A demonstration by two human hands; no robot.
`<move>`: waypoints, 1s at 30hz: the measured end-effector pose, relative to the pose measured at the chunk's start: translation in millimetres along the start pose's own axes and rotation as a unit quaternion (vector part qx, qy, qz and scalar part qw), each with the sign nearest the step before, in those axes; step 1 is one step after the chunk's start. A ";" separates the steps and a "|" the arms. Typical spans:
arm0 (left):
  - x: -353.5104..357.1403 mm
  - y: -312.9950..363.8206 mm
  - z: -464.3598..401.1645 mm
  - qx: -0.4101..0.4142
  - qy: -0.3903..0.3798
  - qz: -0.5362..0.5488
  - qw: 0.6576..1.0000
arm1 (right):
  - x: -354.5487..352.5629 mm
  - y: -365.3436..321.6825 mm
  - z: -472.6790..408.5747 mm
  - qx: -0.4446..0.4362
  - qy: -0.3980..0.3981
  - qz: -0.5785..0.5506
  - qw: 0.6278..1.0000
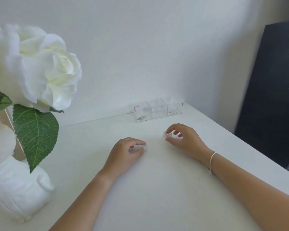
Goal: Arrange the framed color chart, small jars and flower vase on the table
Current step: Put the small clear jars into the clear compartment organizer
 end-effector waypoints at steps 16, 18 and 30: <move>22.1 20.3 -191.2 0.006 0.042 -0.045 0.998 | -19.9 49.1 -85.1 0.016 0.188 0.015 0.982; 28.3 17.1 -207.7 -0.001 0.019 -0.073 0.997 | -21.0 51.1 -88.5 0.009 0.194 0.021 0.981; 50.2 13.3 -240.9 -0.058 -0.247 -0.274 0.928 | -15.7 49.1 -92.3 -0.019 0.194 0.022 0.980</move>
Point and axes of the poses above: each hand's wrist, its own z-axis away from the middle knuckle, its own x-axis out of the palm, y = z × x, the point moved 6 cm from there along -z, towards the middle knuckle
